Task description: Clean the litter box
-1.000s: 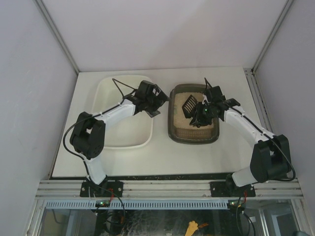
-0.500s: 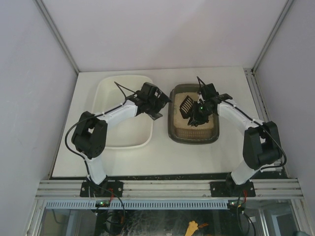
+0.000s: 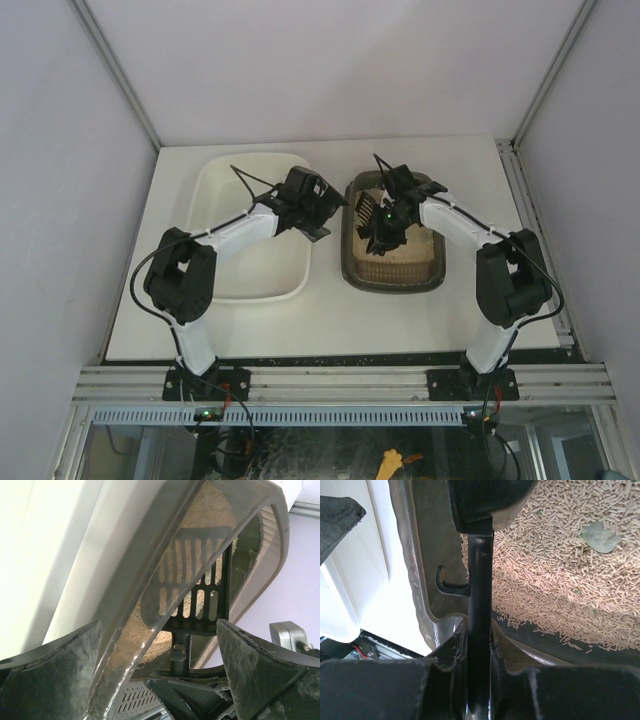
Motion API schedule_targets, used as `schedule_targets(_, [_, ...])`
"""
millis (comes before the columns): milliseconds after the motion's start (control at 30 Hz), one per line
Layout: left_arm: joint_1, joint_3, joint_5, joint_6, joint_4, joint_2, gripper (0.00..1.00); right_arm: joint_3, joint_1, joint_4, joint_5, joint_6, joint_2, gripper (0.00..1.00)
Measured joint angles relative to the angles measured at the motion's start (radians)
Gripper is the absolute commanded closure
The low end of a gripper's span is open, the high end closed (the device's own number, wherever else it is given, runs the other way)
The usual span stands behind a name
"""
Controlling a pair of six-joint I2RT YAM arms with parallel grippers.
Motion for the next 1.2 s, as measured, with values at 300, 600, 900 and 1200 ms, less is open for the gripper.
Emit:
schedule_targets(300, [0.005, -0.016, 0.000, 0.010, 0.042, -0.031, 0.00, -0.180, -0.112, 0.206, -0.205, 0.020, -0.038, 1.00])
schedule_targets(600, [0.011, -0.033, 0.000, 0.024, 0.073, -0.043, 0.00, -0.234, -0.177, 0.329, -0.375, 0.071, -0.015, 1.00])
schedule_targets(900, [0.014, -0.033, 0.003, 0.025, 0.084, -0.043, 0.00, -0.154, -0.110, 0.222, -0.223, 0.052, -0.005, 1.00])
schedule_targets(1200, [0.014, -0.033, 0.009, 0.034, 0.091, -0.043, 0.00, -0.087, -0.045, 0.199, -0.099, 0.033, 0.034, 1.00])
